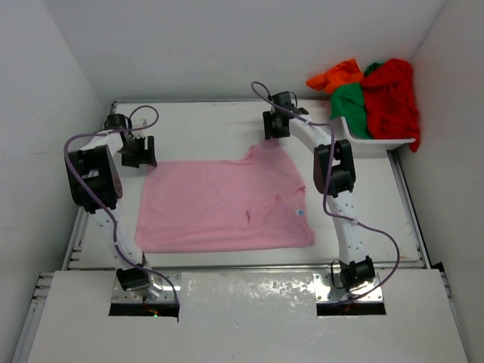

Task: Fold and stack the t-shirts
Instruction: Grap the side of the flattened tshirt furthest away from the robot with both arms, then fold the other side of the tshirt into a rectangle

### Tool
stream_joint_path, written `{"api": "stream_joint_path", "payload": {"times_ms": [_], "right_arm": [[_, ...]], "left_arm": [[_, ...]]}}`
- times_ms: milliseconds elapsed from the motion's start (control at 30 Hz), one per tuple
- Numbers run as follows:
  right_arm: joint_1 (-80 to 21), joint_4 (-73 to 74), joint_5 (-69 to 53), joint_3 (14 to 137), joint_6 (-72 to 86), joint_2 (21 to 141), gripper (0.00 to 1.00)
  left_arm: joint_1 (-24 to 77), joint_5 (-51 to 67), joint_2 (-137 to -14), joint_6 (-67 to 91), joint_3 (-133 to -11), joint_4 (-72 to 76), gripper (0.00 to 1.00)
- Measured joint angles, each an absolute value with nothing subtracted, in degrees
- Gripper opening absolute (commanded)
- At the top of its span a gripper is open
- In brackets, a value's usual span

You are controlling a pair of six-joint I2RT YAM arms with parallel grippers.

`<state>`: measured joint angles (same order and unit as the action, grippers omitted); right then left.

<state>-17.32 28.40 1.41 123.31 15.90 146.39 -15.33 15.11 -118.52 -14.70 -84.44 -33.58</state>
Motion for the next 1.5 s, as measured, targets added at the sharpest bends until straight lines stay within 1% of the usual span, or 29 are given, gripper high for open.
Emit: {"api": "stream_joint_path", "payload": {"times_ms": [33,100,133,200,233,267,300,400,567,700,833,933,1067,1300,1500], "right_arm": [[-17.30,28.42,1.54,123.24,15.94,146.36,0.38],[-17.28,28.34,1.63,123.11,16.05,146.36,0.31],[-17.28,28.32,1.54,123.02,16.16,146.34,0.23],[-17.28,27.99,1.28,122.61,16.40,146.17,0.17],[-17.28,27.59,1.02,122.15,16.53,145.99,0.13],[-17.28,27.07,0.75,121.45,16.69,145.67,0.03],[-17.28,26.50,0.25,120.70,16.69,145.32,0.00],[-17.34,24.91,-1.21,117.47,17.10,143.59,0.00],[-17.28,21.12,-5.72,105.01,16.99,136.27,0.00],[-17.28,18.26,-9.34,89.91,16.88,125.67,0.00],[-17.28,12.38,-12.19,73.93,17.63,111.87,0.00],[-17.28,8.60,-13.54,64.55,18.72,102.48,0.00],[-17.28,5.10,-14.13,54.50,20.25,93.62,0.00],[-17.28,5.32,-14.11,43.75,22.55,83.81,0.00],[-17.28,6.15,-14.11,41.80,23.40,76.36,0.00]], "left_arm": [[-15.22,15.11,-118.54,-14.70,-84.44,-33.47,0.65],[-14.96,15.25,-118.74,-14.68,-84.53,-33.26,0.59],[-14.92,15.46,-118.91,-14.68,-84.77,-33.26,0.48],[-14.90,16.03,-119.33,-14.66,-85.14,-32.99,0.35],[-14.87,16.29,-119.42,-14.74,-85.14,-32.95,0.13],[-14.85,16.73,-119.48,-14.48,-85.14,-33.12,0.01],[-14.81,17.10,-119.57,-14.81,-85.12,-33.19,0.00],[-14.48,18.52,-119.72,-15.79,-85.06,-33.32,0.00],[-13.93,19.20,-117.58,-19.73,-82.04,-32.64,0.00],[-13.85,19.14,-111.53,-25.32,-77.58,-33.08,0.00],[-13.85,18.98,-104.14,-32.01,-74.37,-33.01,0.00],[-13.85,18.35,-99.07,-36.84,-71.35,-33.39,0.00],[-13.85,16.58,-95.37,-42.54,-67.20,-34.06,0.00],[-13.85,14.00,-91.77,-50.17,-60.71,-37.93,0.00],[-13.85,13.74,-87.79,-53.78,-60.47,-39.92,0.00]]}}
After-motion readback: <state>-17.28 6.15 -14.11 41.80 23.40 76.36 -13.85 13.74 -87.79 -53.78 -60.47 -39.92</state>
